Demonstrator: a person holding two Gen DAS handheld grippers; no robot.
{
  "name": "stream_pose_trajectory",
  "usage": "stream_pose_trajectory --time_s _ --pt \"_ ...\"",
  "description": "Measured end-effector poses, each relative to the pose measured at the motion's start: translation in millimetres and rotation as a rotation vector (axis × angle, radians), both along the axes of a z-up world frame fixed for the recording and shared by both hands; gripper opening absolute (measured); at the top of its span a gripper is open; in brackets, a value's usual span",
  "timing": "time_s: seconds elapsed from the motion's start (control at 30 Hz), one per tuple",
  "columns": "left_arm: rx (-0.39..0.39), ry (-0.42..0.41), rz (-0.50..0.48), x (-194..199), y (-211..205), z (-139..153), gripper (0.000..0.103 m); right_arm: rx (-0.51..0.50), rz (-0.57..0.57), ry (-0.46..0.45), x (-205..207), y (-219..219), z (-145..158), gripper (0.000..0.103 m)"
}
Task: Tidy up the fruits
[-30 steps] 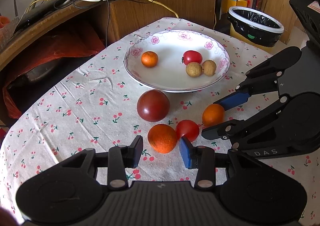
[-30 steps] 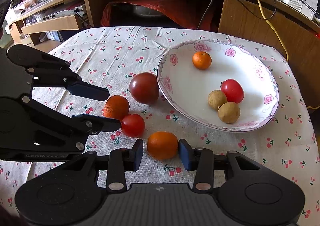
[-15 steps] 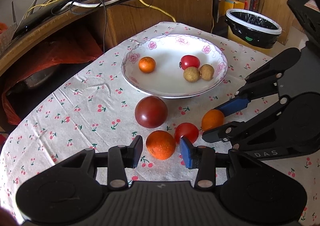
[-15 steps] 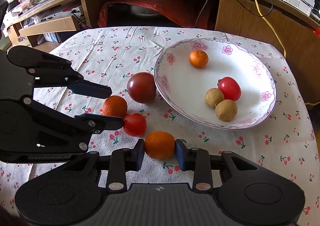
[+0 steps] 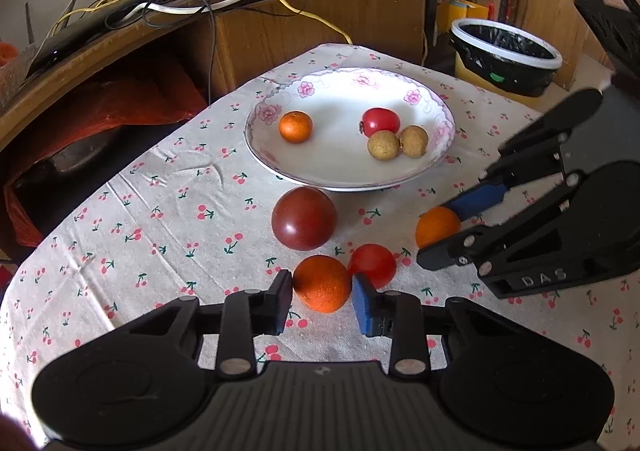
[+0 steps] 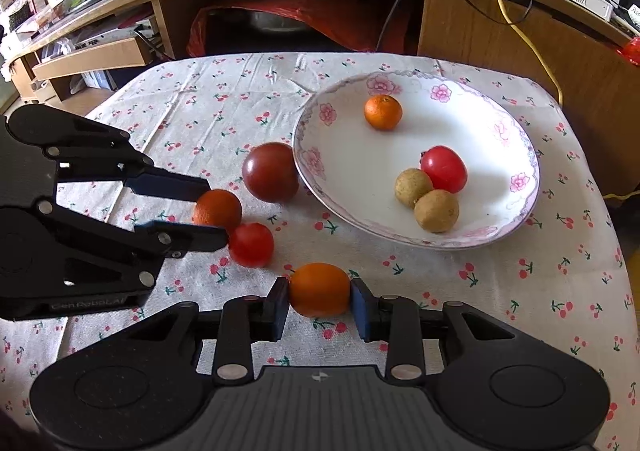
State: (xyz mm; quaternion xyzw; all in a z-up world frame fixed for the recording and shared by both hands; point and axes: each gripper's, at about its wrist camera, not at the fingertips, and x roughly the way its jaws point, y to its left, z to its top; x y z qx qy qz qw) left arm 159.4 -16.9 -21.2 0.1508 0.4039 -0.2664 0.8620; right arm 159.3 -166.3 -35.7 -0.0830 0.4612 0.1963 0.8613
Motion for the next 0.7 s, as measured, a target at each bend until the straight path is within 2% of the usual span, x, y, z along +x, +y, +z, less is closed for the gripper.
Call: stream_pose_trajectory --time_s 0.17,0.7 --pt "-0.020 -0.013 0.013 3.5 0.4 -1.2 0.043 -0.004 0.003 -0.002 0.0 1.7 -1.0 0.028" --pt "-0.009 0.045 -0.002 -14.5 14.0 2.6 0.039 0.003 0.019 0.016 -7.2 1.3 5.0 0.028"
